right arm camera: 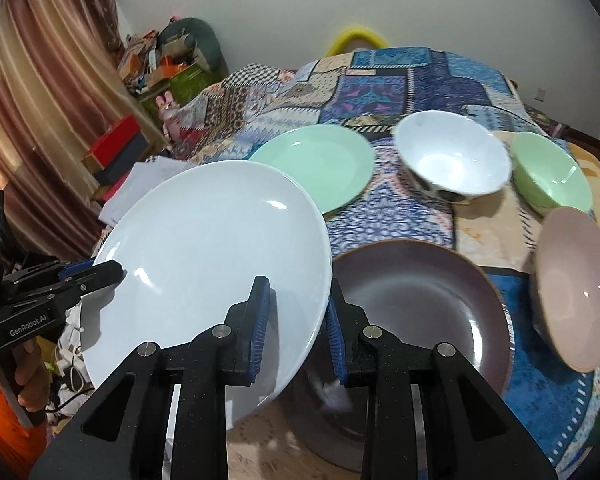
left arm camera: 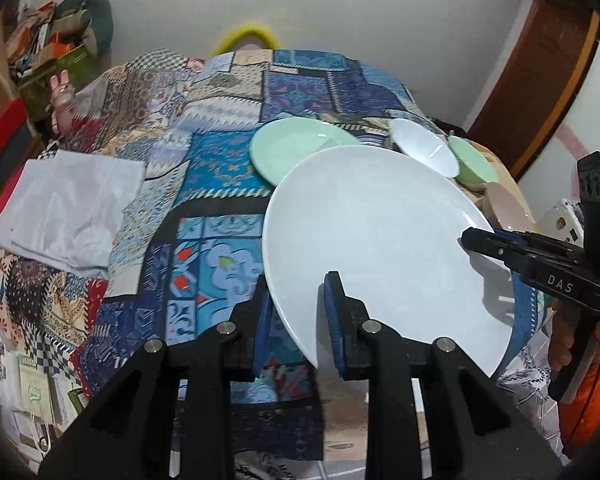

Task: Organize plates and bowls
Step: 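Lift the white plate with both tools and carry it toward the purple plate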

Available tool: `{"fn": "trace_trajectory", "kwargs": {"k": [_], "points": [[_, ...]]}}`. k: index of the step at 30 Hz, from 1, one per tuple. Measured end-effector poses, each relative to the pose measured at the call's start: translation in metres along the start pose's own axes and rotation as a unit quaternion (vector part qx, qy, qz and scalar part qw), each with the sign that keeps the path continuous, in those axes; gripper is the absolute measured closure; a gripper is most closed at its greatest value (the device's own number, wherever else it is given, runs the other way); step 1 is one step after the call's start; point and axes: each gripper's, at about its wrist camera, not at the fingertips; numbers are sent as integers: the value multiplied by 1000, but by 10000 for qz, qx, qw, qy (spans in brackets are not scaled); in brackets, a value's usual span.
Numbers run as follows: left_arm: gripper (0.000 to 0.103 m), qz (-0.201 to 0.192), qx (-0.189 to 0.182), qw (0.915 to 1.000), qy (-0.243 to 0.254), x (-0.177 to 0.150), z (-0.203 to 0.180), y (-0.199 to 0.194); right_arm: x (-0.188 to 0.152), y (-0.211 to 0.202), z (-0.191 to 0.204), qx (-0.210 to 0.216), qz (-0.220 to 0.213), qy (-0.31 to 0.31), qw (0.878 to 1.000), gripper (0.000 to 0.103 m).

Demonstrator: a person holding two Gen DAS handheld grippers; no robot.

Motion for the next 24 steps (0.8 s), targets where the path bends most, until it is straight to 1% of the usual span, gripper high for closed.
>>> {"fn": "trace_trajectory", "kwargs": {"k": [4,15,20,24], "points": [[78,-42,-70,9998,182,3,-20,-1,-6,-14,-15,-100,-62,123,9999,78],[78,128,-424,9976,532,14,-74,21,-21,-44,-53,-417,-210,485,9977,78],[78,155,-507,9960,718,15,-94,27,-28,-50,-68,-510,-230,645,9963,78],[78,283,-552,9951,772,15,-105,40,-34,-50,-79,-530,-197,748,9956,78]]}}
Point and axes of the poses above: each gripper's, at about its wrist camera, not at the fingertips, and y roughly the way its jaws point, z to its left, x to its top, and after that the axes turned 9 degrees about x, right-handed
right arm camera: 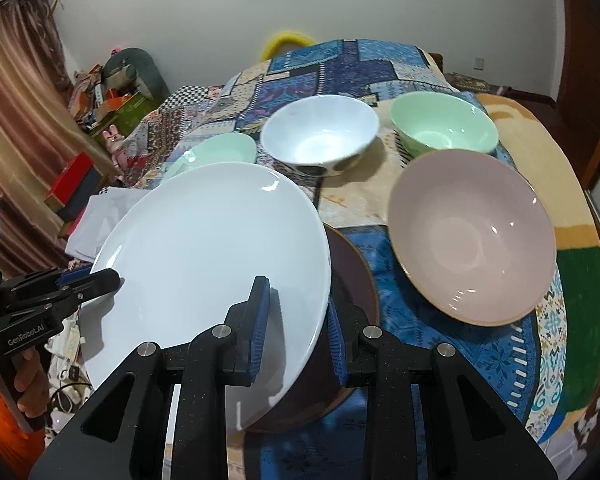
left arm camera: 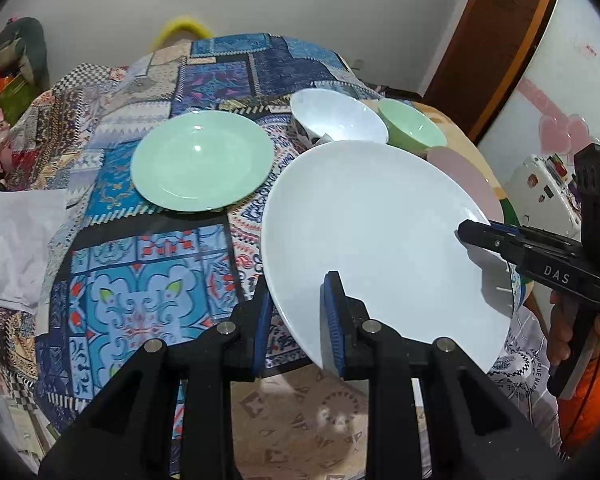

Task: Organize plates and bowls

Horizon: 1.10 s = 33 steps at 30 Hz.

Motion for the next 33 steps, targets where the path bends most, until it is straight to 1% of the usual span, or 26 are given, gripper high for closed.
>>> {"fn": "trace_trajectory", "kwargs": {"k": [12,16,20,26,29,33], "points": [[78,488,-36,9988,30,-5,-12,43,-12,22,-29,28,322,305,9990,78],[78,581,-5,9983,66,-6,-13,53,-14,25,-34,98,325,415,9986,78],[78,668,-6,9978,15,-4,-11,61,-12,25,-34,93,288,380,9988,78],[77,672,57,9977,55,-4,-13,64,-14,24,-34,80,331,332,9989,78],[76,835,32,9965,11,-7,-13,72,-14,24,-33,68,318,290,9990,78],[76,810,-13,9967,-9,-9,-12,74,-12,23,-36,60,342,275,9990,78]]}}
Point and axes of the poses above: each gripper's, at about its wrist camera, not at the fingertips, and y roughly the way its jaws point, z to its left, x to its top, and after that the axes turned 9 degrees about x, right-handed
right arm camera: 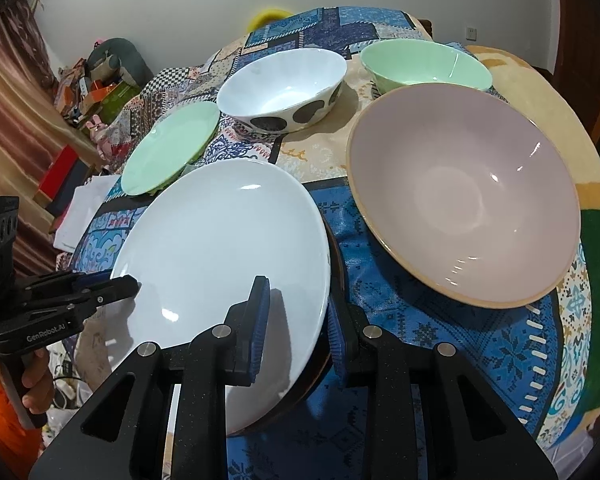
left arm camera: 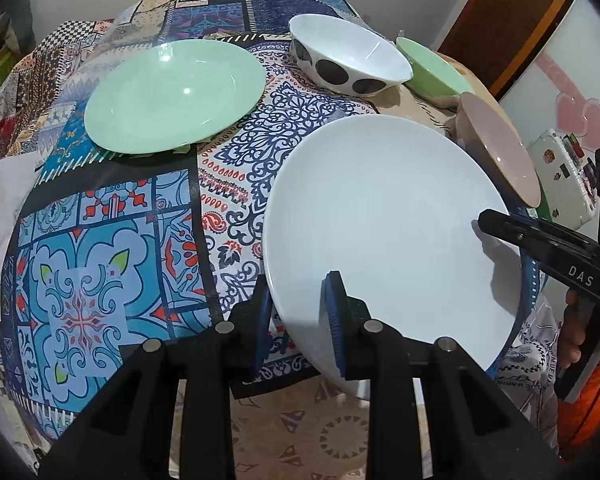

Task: Organize plates and bowls

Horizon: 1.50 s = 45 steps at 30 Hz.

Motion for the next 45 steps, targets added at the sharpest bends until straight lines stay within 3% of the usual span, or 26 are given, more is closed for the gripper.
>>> {"fn": "trace_trajectory", "kwargs": {"k": [6,9,13,17,21,26,30,32,38,45], "points": [[77,-5,59,10000,72,0,0,0,1,-1,3,-39,34,-65,10000,76],[77,-110,142,9998,132,-1,-4,-5,1,-6,6,-363,-63,-231,9991,75],[75,-296,183,9993,130,-1,-3,-17,3,-15,9,-364,-132,-318,9987,75],[57,-553,345,9979,51,0,4,-33,9,-20,16,-322,-221,-368,9986,73],[39,-962,643,9933,-44,5,19,-56,18,-21,31,-287,-347,-535,9976,63],[28,-1264,907,9876,-200,18,44,-79,33,-14,51,-212,-441,-738,9961,48],[14,-1473,1074,9826,-366,33,67,-93,48,-6,72,-116,-558,-937,9940,38],[12,-1498,1121,9814,-422,41,76,-94,55,1,80,-59,-581,-964,9936,33],[11,-1358,1419,9785,-625,67,108,-75,76,36,90,75,-379,-910,9951,33],[11,-1228,1403,9817,-393,88,134,-34,99,84,95,-24,-128,-916,9957,33]]}}
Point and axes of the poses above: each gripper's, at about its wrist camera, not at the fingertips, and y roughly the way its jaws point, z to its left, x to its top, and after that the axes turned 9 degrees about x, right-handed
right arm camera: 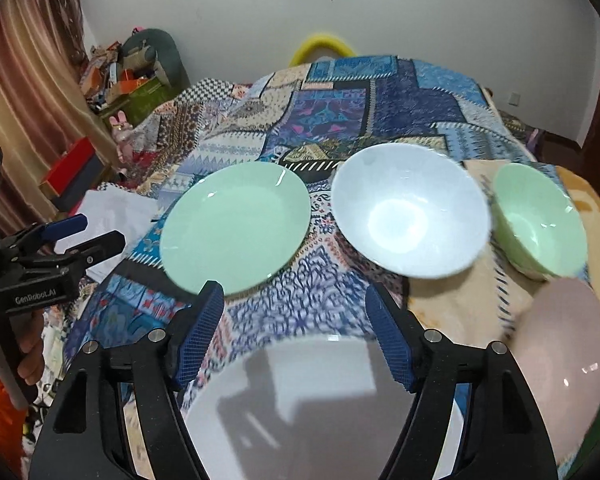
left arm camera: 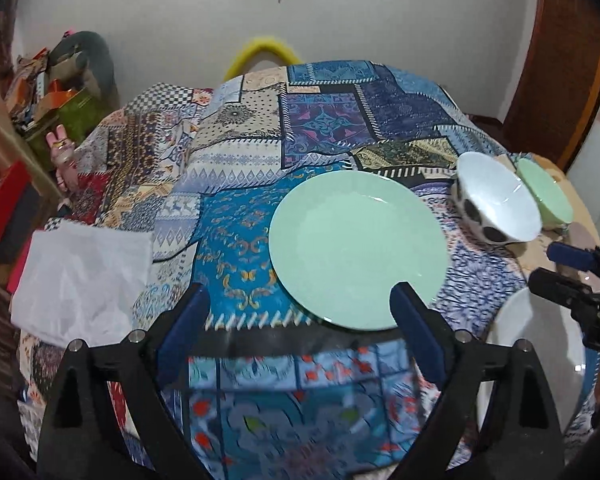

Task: Organize plates and bowls
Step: 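Grasp the pale green plate rim with the left tool while the right tool grips it too, then lift the pale green plate with both tools and carry it toward the white plate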

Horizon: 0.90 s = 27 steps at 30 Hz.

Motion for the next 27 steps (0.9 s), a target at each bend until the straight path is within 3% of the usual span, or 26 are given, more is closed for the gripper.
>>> {"fn": "trace_trajectory", "kwargs": {"k": [4,6,12,14,18,22,27], "points": [[14,-1,-84,10000,27,4,6,30,7,25,2,75,270,7,9996,46],[29,153,-190,9997,-56,5,11,50,8,38,3,91,410,-13,9991,51],[55,517,-348,9980,-124,8,16,98,12,62,2,8,656,-92,9978,64],[61,619,-421,9971,-127,9,17,109,15,67,-2,-19,693,-59,9976,66],[66,539,-493,9973,-97,13,17,117,21,72,-7,28,705,-1,9975,81],[77,552,-644,9964,-72,16,14,120,21,76,-2,-88,729,-186,9971,80],[81,618,-659,9958,-142,15,15,118,20,78,-4,-37,806,-104,9967,79]]}}
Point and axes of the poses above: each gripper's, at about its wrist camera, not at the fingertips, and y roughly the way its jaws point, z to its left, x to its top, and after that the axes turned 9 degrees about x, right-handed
